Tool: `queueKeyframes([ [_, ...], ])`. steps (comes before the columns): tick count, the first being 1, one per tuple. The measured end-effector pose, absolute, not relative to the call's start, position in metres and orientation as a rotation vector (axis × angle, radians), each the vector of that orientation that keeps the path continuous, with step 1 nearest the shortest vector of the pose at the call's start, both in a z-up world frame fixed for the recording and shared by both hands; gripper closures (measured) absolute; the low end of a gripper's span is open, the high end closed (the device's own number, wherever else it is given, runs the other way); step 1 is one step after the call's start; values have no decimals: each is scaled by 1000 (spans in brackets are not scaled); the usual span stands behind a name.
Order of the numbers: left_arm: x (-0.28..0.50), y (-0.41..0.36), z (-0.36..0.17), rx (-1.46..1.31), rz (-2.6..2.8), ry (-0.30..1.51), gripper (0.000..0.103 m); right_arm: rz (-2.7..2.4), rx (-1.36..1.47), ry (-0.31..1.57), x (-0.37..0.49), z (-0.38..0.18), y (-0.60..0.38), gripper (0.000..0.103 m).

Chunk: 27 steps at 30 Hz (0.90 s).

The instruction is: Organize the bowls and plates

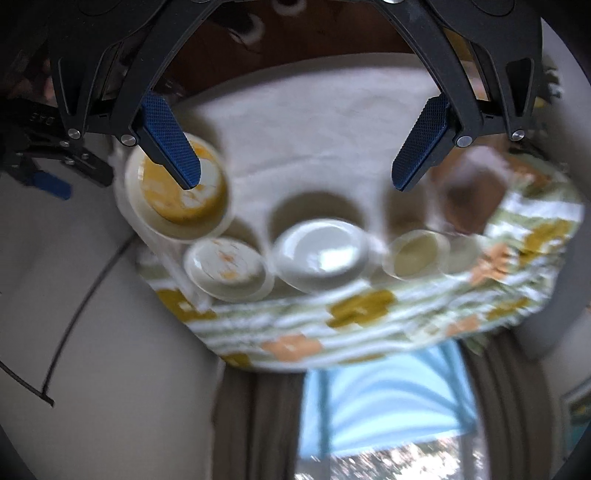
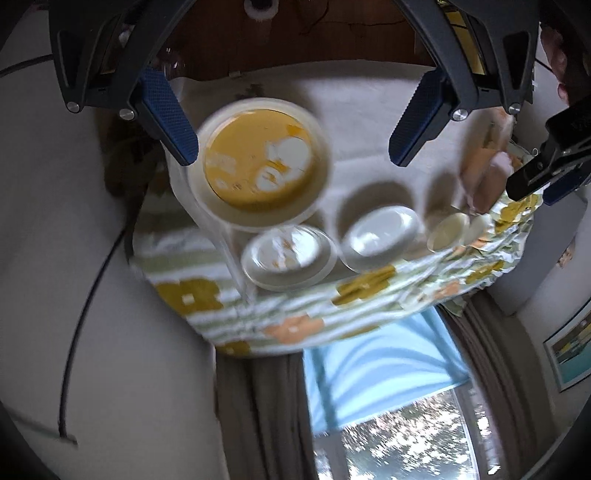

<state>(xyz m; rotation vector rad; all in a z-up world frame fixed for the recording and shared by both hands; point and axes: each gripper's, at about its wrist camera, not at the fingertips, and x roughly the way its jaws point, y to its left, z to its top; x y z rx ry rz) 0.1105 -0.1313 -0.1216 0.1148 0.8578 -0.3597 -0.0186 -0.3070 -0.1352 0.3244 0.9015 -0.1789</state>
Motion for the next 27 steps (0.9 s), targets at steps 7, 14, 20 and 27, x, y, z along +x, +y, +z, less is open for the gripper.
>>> queueKeyframes([
  [7,161,-196,-210,92,-461,1055,7,-130,474,996,-9,-210,-370,7],
  [14,197,-234,-288,145,-510,1207,47,-68,546,1037,7,-256,-403,35],
  [20,202,-244,-305,150,-539,1265,73,-47,568,1033,21,-270,-420,58],
  [27,204,-251,-307,143,-562,1280,85,-42,557,1059,35,-280,-428,85],
])
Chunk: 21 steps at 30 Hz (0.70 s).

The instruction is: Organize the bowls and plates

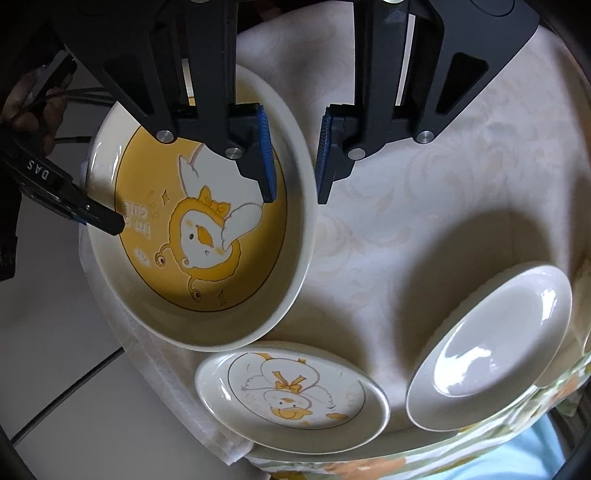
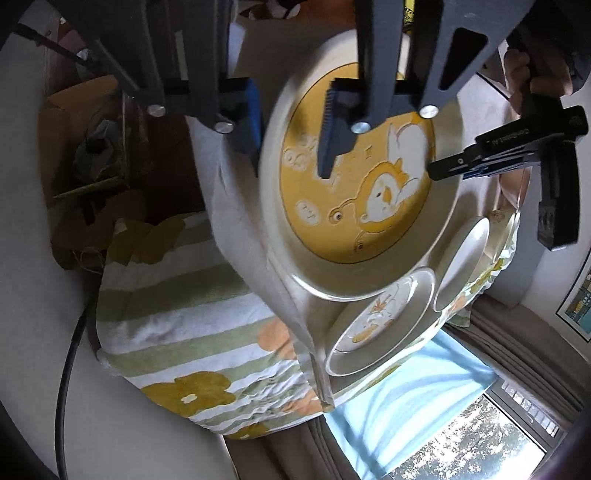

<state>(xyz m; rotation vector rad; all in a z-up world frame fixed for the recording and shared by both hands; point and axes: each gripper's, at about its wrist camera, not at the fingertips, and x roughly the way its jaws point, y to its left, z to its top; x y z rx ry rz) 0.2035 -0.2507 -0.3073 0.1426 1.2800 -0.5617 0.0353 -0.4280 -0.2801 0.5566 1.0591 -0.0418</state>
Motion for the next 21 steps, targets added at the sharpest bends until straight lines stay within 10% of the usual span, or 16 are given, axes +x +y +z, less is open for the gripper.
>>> queueKeyframes([
  [21,186,-204,-258,96,-466,1198,85,114,400,1064,50,-247,-400,86],
])
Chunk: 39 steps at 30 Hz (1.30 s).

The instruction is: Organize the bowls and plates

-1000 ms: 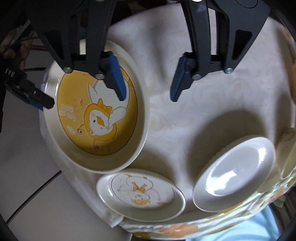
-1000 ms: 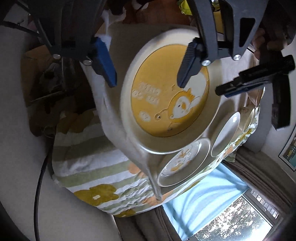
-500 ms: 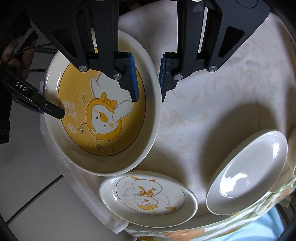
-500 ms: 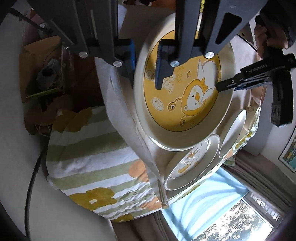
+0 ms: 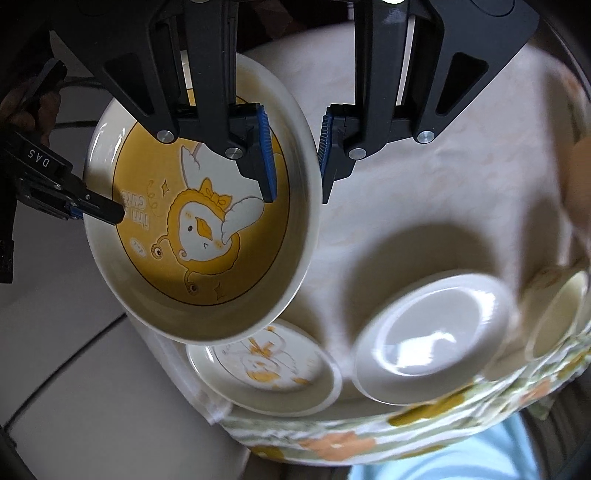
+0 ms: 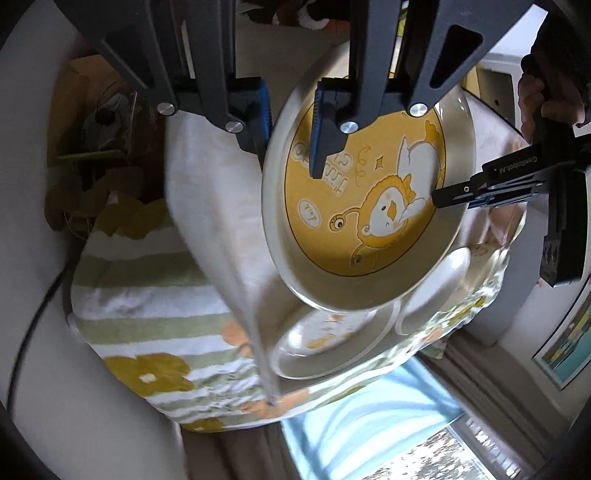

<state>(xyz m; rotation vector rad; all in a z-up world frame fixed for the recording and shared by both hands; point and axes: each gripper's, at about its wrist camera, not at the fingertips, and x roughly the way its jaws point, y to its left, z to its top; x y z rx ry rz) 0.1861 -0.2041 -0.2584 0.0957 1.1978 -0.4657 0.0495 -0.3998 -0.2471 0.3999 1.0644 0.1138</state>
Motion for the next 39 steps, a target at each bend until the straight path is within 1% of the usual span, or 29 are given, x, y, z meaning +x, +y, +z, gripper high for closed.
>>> queueKeyframes([
  [5,178,-148,-232,68,-405,1172,85,186,357,1050,67,-219,-360,86],
  [11,173,-59,-214,35,-317,1163,84,275,333,1053,91,-207,-289,86],
  [17,171,16,-228,-1,-256,1197,85,336,323,1098,111,-221,-217,86],
  [22,172,67,-254,-37,-231,1240,85,354,322,1146,122,-243,-171,86],
  [26,179,98,-277,-66,-219,1269,85,353,310,1171,128,-258,-142,86],
  [31,183,111,-296,-78,-228,1285,85,334,307,1178,135,-272,-126,86],
  [39,184,106,-296,-49,-242,1230,85,314,287,1172,128,-279,-123,86],
])
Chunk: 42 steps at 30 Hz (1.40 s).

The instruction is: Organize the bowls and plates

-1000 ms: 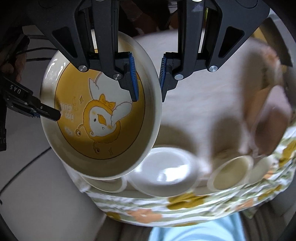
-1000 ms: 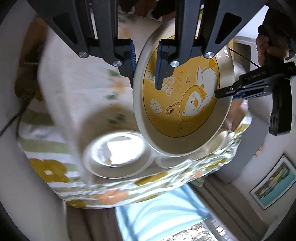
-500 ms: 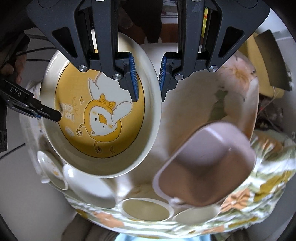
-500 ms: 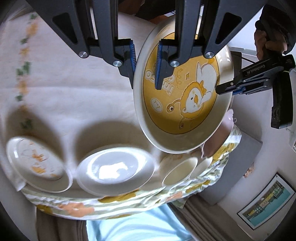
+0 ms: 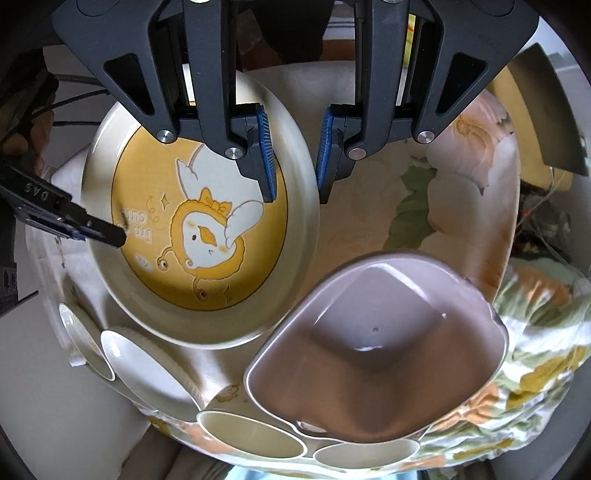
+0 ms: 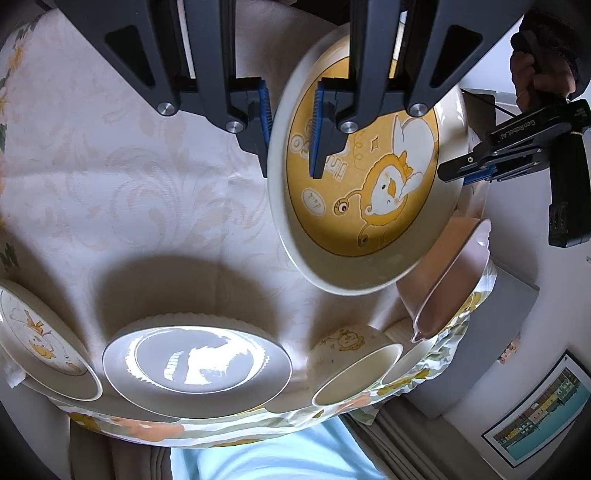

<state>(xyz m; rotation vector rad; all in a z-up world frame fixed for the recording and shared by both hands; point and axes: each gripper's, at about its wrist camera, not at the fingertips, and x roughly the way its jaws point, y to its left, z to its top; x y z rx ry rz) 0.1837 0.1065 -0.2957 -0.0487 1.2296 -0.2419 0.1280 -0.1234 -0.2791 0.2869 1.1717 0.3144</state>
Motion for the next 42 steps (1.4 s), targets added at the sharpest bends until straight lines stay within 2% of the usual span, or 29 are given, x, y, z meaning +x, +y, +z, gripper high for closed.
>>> queueKeyframes([
  [11,184,95,-301,-7,-233,1256,84,272,255,1207,130,-286,-116,86],
  [13,185,95,-301,-4,-230,1258,83,274,265,1200,131,-286,-115,82],
  [16,186,93,-302,7,-226,1258,81,291,268,1184,130,-286,-110,70],
  [18,186,90,-302,20,-223,1256,79,305,259,1175,129,-285,-105,55],
  [20,186,89,-302,25,-216,1255,77,308,241,1173,129,-285,-99,52],
  [24,186,83,-302,36,-203,1254,71,327,242,1178,130,-285,-96,52],
  [26,186,80,-303,46,-191,1253,62,335,249,1171,130,-284,-100,52],
  [27,186,78,-304,48,-185,1253,55,337,249,1167,129,-284,-101,52],
  [34,176,75,-287,28,-114,1232,54,348,243,1141,121,-265,-122,52],
  [39,161,56,-231,12,-77,1144,54,351,229,1097,115,-227,-158,52],
  [40,159,48,-213,-5,-77,1106,51,349,224,1086,115,-218,-167,52],
  [41,159,43,-201,-17,-75,1082,45,348,220,1077,116,-208,-176,48],
  [42,160,34,-187,-32,-67,1048,19,350,215,1067,117,-199,-186,29],
])
